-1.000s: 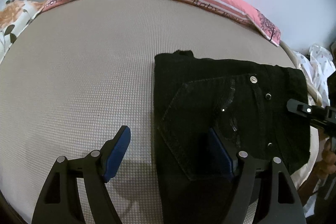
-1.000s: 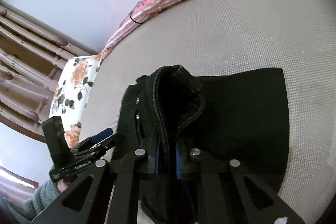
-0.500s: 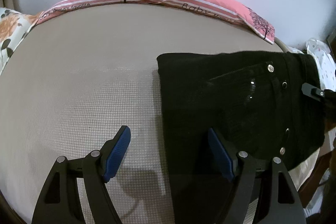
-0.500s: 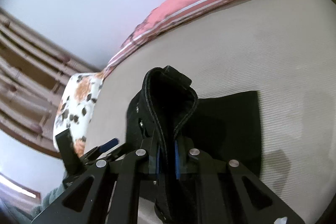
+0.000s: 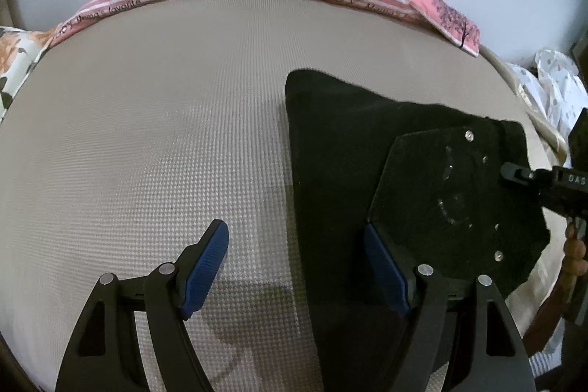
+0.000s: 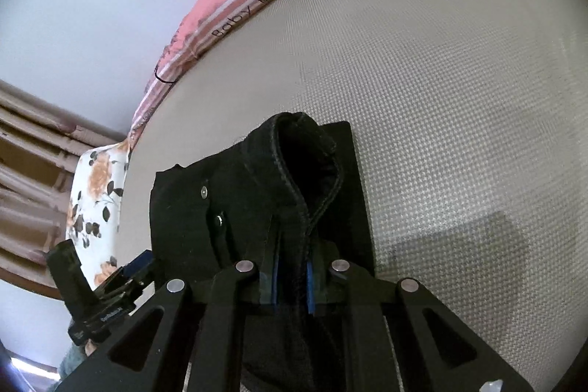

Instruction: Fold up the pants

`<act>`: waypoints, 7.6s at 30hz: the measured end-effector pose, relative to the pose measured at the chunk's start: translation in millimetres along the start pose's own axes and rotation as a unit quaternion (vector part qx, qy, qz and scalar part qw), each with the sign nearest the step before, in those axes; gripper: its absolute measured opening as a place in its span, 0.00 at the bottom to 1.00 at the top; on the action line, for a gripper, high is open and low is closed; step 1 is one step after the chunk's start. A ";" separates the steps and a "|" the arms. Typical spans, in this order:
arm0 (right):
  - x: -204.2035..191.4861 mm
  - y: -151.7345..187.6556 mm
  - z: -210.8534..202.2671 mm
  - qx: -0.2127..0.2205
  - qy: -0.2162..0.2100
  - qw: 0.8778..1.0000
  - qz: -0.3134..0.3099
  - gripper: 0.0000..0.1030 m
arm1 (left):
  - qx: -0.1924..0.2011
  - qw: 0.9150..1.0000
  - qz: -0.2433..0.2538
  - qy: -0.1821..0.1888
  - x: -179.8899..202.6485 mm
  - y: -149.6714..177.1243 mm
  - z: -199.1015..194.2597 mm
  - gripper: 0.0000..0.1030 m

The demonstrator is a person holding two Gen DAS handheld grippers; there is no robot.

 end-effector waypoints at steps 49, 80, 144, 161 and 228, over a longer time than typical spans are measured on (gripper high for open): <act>-1.5 72.1 -52.5 -0.002 0.015 1.000 0.005 0.19 | -0.032 0.997 0.039 0.050 23.5 52.6 -19.9 0.75; 10.3 -13.2 -16.3 0.026 0.090 0.995 -0.024 0.31 | 0.001 0.998 0.029 -0.057 4.0 -71.5 60.3 0.75; 18.9 10.9 16.4 -0.096 -0.171 0.981 -0.004 0.37 | -0.107 0.940 -0.112 0.304 32.3 1.7 23.9 0.35; -2.4 15.9 3.9 -0.056 -0.120 0.991 -0.011 0.25 | -0.072 0.983 -0.025 0.166 50.3 -5.7 10.3 0.23; -87.0 -37.6 107.5 -0.032 0.067 0.991 -0.112 0.50 | 0.014 0.996 -0.046 -0.074 -88.2 -73.1 41.2 0.59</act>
Point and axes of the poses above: each gripper's, at about its wrist camera, not at the fingertips, and z roughly the way its jaws point, x to its right, y to its underside, the point moved 8 cm from there along z, roughly the way its jaws point, and after that the axes turned 12 degrees about -y, right-handed, at the moved point
